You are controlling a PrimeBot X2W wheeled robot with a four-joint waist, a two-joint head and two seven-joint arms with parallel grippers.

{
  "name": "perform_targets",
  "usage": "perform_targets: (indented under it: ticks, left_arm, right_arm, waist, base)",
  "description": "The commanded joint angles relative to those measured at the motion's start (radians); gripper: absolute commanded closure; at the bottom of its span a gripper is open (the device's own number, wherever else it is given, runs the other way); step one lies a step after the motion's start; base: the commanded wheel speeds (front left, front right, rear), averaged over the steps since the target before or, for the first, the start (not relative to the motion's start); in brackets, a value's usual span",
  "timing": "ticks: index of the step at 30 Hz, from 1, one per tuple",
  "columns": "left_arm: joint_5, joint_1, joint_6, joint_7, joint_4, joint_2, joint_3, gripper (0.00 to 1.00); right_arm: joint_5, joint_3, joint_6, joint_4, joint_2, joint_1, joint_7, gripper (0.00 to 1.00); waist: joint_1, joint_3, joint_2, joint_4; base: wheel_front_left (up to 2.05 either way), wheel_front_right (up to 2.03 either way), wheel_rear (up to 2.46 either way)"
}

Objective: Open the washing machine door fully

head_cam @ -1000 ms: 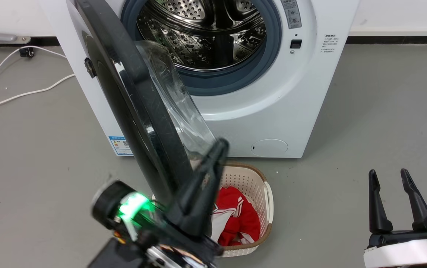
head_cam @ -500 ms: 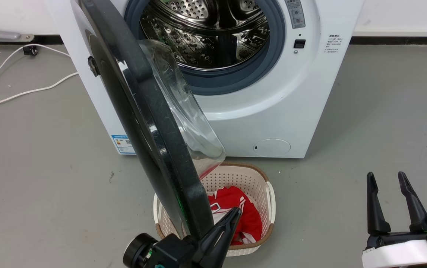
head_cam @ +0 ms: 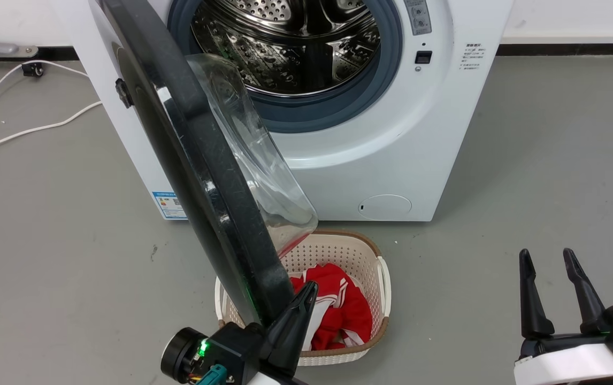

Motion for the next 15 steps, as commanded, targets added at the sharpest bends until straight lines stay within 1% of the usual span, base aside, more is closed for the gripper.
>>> perform_targets:
  ticks: [1, 10, 15]
  left_arm:
    - [-0.004, -0.013, 0.004, -0.005, 0.003, -0.003, 0.003, 1.0]
    - [-0.007, -0.017, 0.03, -0.013, 0.011, -0.002, 0.023, 1.0]
    - [-0.008, 0.004, 0.049, -0.018, 0.003, -0.007, 0.021, 1.0]
  right_arm:
    - [0.007, 0.002, -0.001, 0.002, 0.002, -0.012, -0.002, 0.0]
    - [0.006, 0.009, -0.001, 0.013, 0.002, -0.023, -0.002, 0.0]
    - [0.014, 0.013, -0.001, 0.017, 0.002, -0.015, -0.002, 0.0]
  waist:
    - [0.0, 0.0, 0.0, -0.001]
    - [0.0, 0.008, 0.0, -0.004]
    - [0.0, 0.001, 0.0, 0.014]
  base:
    - [0.0, 0.0, 0.0]
    - [0.0, 0.0, 0.0]
    - [0.0, 0.0, 0.0]
